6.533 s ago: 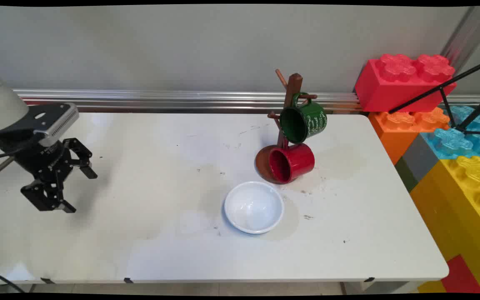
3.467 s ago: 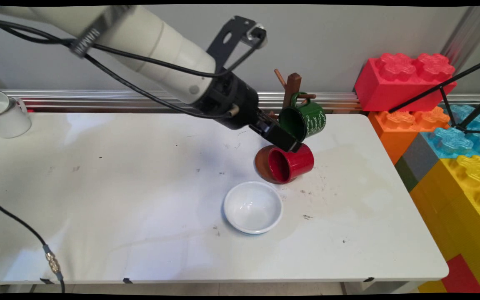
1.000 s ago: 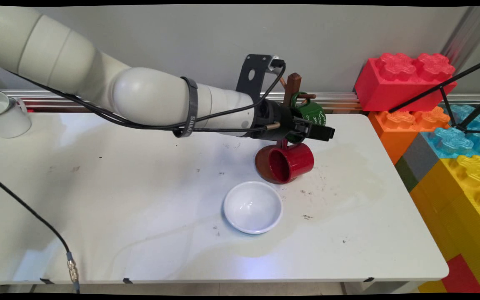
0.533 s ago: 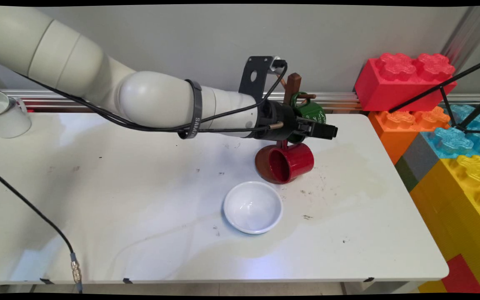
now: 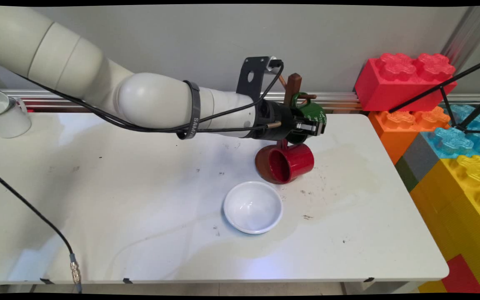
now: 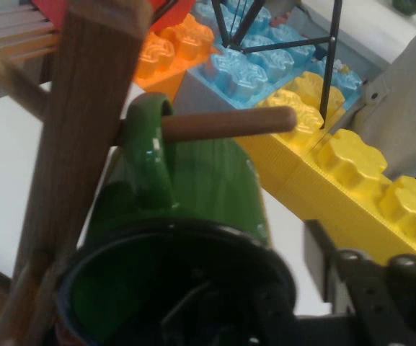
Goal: Pick up the green mug from the rack, then place the picked object on the table
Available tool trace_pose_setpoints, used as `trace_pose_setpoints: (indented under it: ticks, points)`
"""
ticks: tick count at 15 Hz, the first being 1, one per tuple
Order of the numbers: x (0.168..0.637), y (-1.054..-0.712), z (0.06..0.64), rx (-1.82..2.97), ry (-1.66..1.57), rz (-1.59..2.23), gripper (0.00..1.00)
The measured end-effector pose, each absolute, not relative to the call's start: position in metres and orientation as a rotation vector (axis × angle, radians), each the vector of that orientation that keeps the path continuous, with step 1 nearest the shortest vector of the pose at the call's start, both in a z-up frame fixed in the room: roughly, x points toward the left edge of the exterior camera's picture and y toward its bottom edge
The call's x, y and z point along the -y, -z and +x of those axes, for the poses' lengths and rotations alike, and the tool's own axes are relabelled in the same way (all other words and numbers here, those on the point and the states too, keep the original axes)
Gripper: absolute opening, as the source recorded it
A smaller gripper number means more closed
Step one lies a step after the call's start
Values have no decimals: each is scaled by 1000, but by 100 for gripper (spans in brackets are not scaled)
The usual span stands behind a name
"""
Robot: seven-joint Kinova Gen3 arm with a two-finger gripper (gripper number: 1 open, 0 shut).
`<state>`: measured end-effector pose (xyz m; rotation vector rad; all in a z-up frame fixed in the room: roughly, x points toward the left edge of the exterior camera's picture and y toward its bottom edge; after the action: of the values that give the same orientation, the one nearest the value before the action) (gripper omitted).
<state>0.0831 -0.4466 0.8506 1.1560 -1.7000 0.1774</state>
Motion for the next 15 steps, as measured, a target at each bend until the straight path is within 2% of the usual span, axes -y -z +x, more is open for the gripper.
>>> trace_pose_setpoints:
  ticks: [15]
  points:
    - [433, -863, 95, 1677, -126, 1162, 0]
